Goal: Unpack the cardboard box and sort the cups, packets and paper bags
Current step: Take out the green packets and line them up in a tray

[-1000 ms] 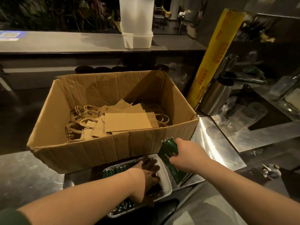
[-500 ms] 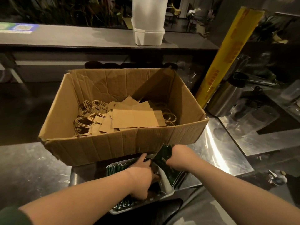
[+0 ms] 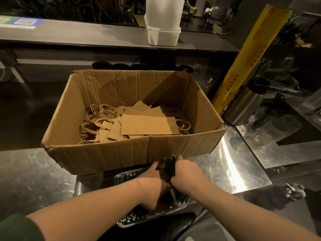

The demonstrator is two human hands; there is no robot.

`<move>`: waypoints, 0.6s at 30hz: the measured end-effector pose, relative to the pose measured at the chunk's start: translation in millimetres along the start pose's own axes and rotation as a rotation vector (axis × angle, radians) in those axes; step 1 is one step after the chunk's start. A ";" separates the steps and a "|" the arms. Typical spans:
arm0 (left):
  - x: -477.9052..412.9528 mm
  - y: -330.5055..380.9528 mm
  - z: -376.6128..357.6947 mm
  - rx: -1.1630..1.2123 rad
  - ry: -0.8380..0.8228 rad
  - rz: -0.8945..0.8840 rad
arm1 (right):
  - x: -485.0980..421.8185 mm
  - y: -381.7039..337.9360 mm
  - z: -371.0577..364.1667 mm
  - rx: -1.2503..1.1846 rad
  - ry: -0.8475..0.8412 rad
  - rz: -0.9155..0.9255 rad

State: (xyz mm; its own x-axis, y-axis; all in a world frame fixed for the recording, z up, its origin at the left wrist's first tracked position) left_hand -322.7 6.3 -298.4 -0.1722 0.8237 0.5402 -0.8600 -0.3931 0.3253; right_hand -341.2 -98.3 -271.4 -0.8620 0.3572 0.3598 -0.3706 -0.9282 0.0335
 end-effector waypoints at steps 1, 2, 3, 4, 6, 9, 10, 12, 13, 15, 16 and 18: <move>-0.6 0.1 -0.4 0.006 -0.008 -0.002 | 0.6 -4.6 -2.5 0.017 0.012 0.009; -0.9 -1.2 -1.7 0.015 -0.016 0.000 | 1.1 -7.7 -4.3 0.039 0.019 0.014; 0.6 -2.4 -1.8 0.026 -0.022 -0.002 | 1.5 -9.1 -6.0 0.054 0.024 0.018; 1.9 -5.5 -3.0 0.037 -0.019 -0.004 | 2.0 -10.0 -7.0 0.058 0.025 0.022; 4.9 -12.7 -7.5 0.045 -0.008 -0.012 | 2.4 -11.2 -7.4 0.032 0.018 0.026; 4.0 -23.3 -14.7 0.082 0.079 -0.066 | -0.6 -13.8 -9.3 -0.024 -0.024 0.023; 3.1 -25.7 -16.8 0.091 0.102 -0.088 | -2.2 -13.8 -11.7 -0.025 -0.055 0.018; 2.6 -27.0 -16.9 0.105 0.131 -0.122 | -3.6 -11.3 -18.9 0.026 -0.111 0.010; 3.6 -26.6 -14.9 0.124 0.147 -0.130 | -2.9 -9.6 -22.6 0.062 -0.121 0.007; 6.7 -25.4 -8.8 0.162 0.197 -0.133 | -0.2 -6.6 -28.0 0.097 -0.109 0.006; 8.3 -24.5 -6.5 0.165 0.217 -0.128 | 1.8 -5.7 -30.6 0.089 -0.105 0.004; 10.5 -26.2 -5.5 0.147 0.247 -0.112 | 5.5 -7.6 -36.5 0.061 -0.143 0.013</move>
State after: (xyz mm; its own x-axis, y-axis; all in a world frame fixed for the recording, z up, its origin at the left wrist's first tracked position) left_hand -304.6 27.5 -305.5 -0.2073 0.9327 0.2951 -0.8046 -0.3342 0.4909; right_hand -355.8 -85.5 -303.7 -0.8071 0.3303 0.4894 -0.3338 -0.9390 0.0832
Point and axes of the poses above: each hand's wrist, its own x-axis away from the middle knuckle, its own z-axis out of the back of the hand, y = z × x, the point moved 6 cm from there along -x, towards the middle knuckle, and after that the axes turned 13 degrees about x, right-handed, at the moved point
